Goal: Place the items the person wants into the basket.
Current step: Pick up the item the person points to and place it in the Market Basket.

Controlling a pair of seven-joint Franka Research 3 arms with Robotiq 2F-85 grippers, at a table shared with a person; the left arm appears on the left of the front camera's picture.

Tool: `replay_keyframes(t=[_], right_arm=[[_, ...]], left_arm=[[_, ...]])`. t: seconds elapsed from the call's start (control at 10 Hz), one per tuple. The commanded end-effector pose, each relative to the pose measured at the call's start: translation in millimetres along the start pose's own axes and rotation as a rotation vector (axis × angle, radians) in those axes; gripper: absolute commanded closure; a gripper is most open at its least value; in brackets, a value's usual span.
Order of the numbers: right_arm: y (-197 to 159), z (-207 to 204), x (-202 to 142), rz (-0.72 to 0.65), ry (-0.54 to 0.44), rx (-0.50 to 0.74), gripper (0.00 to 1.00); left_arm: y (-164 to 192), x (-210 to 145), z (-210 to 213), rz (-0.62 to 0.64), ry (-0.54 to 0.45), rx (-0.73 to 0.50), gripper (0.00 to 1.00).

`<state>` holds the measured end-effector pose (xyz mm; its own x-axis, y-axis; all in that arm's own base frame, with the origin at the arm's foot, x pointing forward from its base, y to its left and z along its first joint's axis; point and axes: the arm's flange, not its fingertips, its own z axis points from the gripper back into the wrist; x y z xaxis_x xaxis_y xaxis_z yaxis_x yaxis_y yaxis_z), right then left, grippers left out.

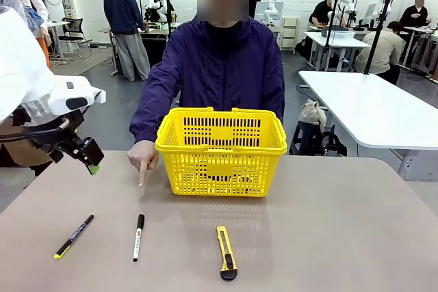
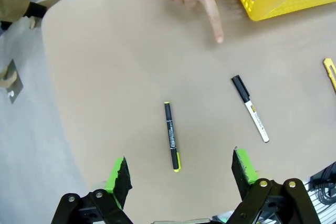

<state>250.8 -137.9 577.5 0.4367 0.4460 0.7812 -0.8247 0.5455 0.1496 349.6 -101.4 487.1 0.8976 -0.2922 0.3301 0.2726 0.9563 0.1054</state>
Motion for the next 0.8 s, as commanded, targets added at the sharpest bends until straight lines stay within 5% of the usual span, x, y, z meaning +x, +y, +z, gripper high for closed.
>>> replay_keyframes(t=[0.0,0.7], right_arm=[[-1.8,-1.2,-0.3,0.006,-0.017,0.010,0.00],[-1.8,-1.2,-0.3,0.006,-0.017,0.010,0.00]], left_arm=[[3.4,0.5,4.3,-0.009,-0.016,0.012,0.00],[3.4,0.5,4.3,-0.009,-0.016,0.012,0.00]])
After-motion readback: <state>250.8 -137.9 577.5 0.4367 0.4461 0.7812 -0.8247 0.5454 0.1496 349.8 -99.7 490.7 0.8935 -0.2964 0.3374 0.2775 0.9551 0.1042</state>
